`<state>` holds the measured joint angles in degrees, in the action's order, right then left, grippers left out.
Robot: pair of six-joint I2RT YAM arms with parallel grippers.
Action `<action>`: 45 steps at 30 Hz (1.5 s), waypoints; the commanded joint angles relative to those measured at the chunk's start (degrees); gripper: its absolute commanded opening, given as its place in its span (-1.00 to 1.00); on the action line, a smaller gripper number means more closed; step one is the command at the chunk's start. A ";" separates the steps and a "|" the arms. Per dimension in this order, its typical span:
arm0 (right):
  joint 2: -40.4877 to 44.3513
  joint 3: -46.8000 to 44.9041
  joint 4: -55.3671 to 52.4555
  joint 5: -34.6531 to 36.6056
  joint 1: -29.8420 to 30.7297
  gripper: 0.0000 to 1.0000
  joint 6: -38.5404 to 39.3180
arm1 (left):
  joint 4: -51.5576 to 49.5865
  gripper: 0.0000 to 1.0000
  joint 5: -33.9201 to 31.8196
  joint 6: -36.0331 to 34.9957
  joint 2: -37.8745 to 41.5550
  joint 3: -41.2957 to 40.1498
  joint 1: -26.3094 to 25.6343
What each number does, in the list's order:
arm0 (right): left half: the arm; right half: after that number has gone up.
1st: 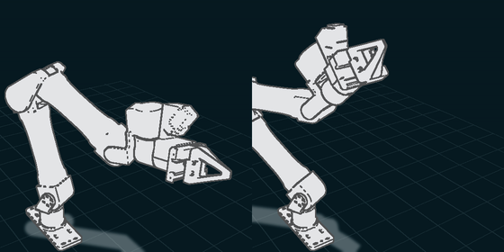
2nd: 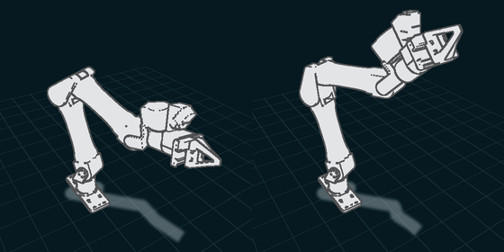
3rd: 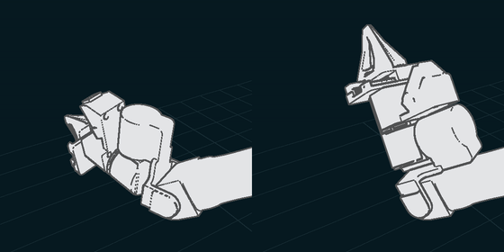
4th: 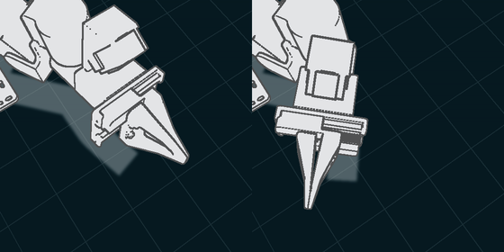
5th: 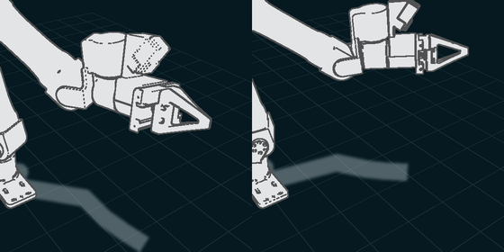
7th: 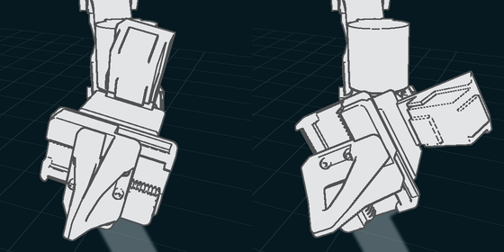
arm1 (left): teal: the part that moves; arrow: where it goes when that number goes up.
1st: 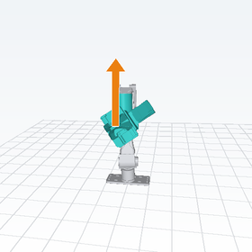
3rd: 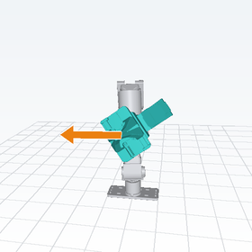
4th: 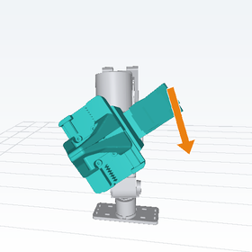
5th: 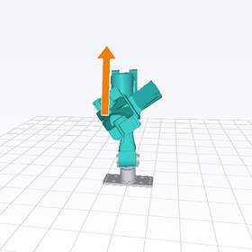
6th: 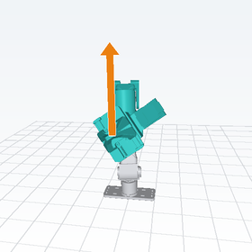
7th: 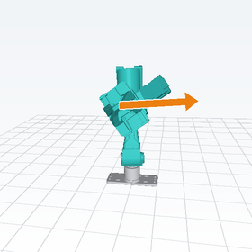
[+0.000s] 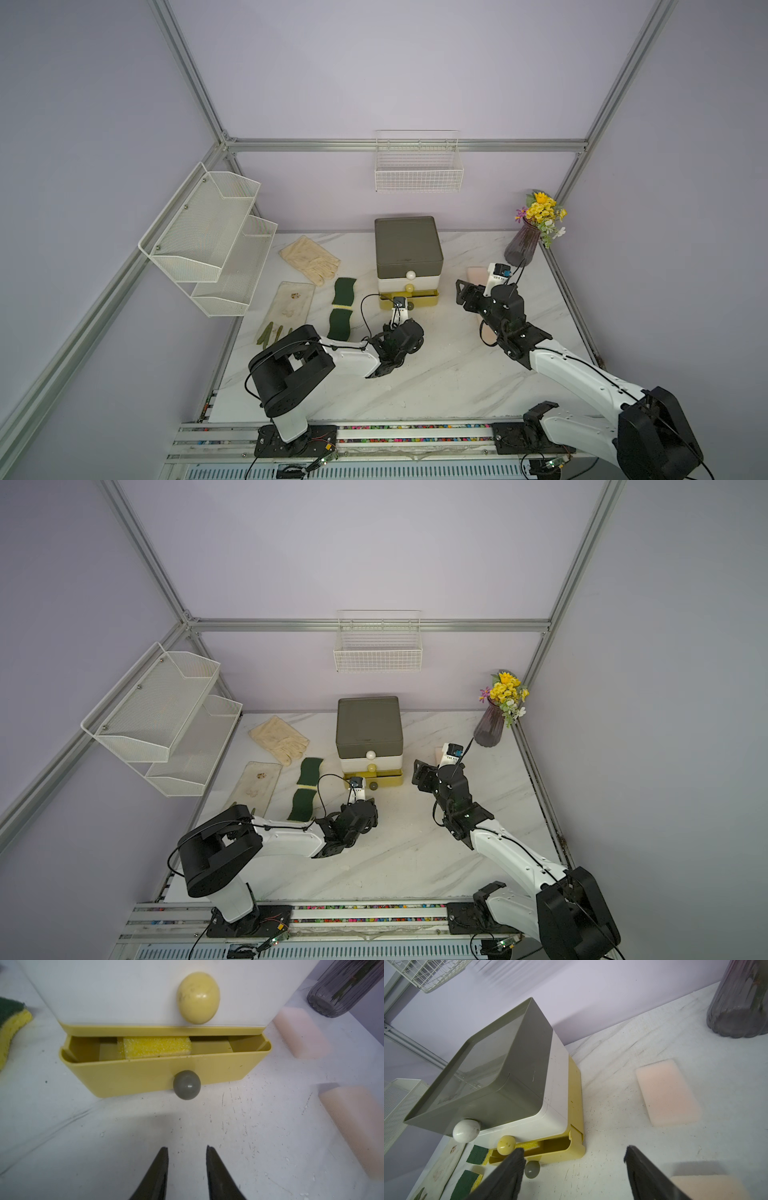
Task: Take the sponge out of the drawer
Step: Open the drawer in the storage box.
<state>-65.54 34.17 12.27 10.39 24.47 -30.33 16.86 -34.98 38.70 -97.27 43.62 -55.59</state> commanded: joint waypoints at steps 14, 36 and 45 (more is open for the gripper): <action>-8.06 2.51 1.48 -10.99 -0.28 0.69 2.04 | -11.82 0.77 11.28 -3.94 24.29 -2.83 12.58; -20.80 7.39 4.00 -14.03 -0.29 0.42 -0.21 | -7.57 0.77 29.01 0.90 17.92 -4.72 26.17; -25.60 9.85 2.87 -15.54 -0.30 0.41 -1.82 | -7.72 0.76 30.93 1.75 16.91 -3.45 27.55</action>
<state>-89.73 42.68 15.18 -4.21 24.47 -31.27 6.63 -5.48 39.62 -80.58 38.59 -28.49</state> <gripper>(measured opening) 0.706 0.882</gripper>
